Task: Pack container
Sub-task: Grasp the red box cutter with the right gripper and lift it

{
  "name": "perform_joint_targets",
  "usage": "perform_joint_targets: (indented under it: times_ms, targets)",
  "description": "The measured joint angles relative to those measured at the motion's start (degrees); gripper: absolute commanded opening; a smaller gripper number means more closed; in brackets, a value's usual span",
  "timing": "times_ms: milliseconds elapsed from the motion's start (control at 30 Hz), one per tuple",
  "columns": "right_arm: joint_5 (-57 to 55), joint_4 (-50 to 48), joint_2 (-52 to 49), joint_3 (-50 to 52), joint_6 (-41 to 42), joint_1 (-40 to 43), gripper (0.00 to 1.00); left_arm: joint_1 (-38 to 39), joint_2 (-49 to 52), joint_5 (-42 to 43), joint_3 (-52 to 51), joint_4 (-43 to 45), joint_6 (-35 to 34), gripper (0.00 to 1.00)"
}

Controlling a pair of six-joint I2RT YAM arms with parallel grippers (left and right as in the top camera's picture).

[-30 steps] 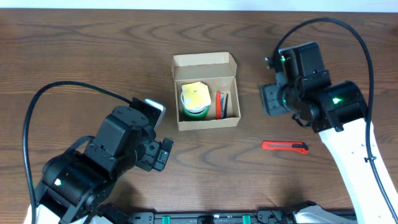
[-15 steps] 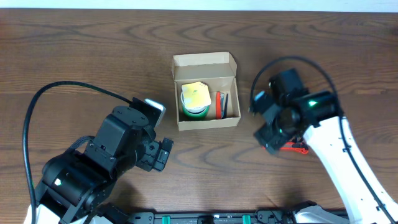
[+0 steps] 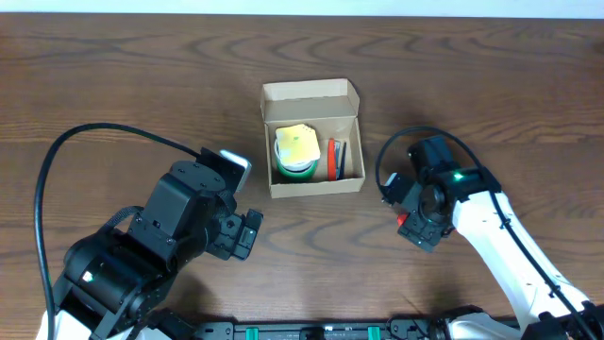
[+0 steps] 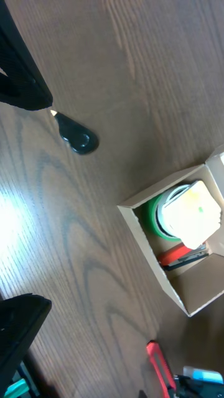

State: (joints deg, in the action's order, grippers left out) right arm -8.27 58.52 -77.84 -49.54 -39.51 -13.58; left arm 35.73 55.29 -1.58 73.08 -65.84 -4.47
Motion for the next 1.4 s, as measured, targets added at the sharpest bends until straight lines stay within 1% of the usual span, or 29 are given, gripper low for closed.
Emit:
perform_joint_targets:
  times_ms: [67, 233, 400, 667, 967, 1033, 1133, 1200, 1333, 1400]
  targets:
    - [-0.3, -1.9, 0.0, 1.0, -1.1, 1.5, 0.85, 0.0, 0.0, 0.0, 0.0, 0.0, 0.0, 0.95]
    - [2.1, -4.4, 0.0, 2.3, -4.5, 5.0, 0.84, 0.0, 0.0, 0.0, 0.0, 0.0, 0.0, 0.95]
    - [4.1, -7.3, -0.5, 4.0, -7.4, 6.3, 0.87, 0.0, 0.0, 0.0, 0.0, 0.0, 0.0, 0.95]
    - [5.8, -13.6, -2.8, 7.4, -8.5, 6.7, 0.88, 0.0, 0.0, 0.0, 0.0, 0.0, 0.0, 0.96]
    - [6.3, -17.5, -8.0, 7.6, -8.7, 8.0, 0.86, 0.0, 0.0, 0.0, 0.0, 0.0, 0.0, 0.95]
    - [6.4, -18.4, -8.9, 7.6, -8.7, 8.0, 0.83, 0.0, 0.0, 0.0, 0.0, 0.0, 0.0, 0.95]
    - [6.4, -19.6, -10.1, 7.6, -9.1, 8.0, 0.76, 0.0, 0.0, 0.0, 0.0, 0.0, 0.0, 0.95]
    - [6.6, -19.8, -10.8, 7.6, -9.1, 8.0, 0.73, 0.0, 0.0, 0.0, 0.0, 0.0, 0.0, 0.95]
    - [7.5, -19.7, -11.4, 7.5, -9.2, 8.0, 0.58, 0.0, 0.0, 0.0, 0.0, 0.0, 0.0, 0.95]
    - [8.1, -19.7, -11.8, 7.2, -9.4, 8.0, 0.46, 0.0, 0.0, 0.0, 0.0, 0.0, 0.0, 0.96]
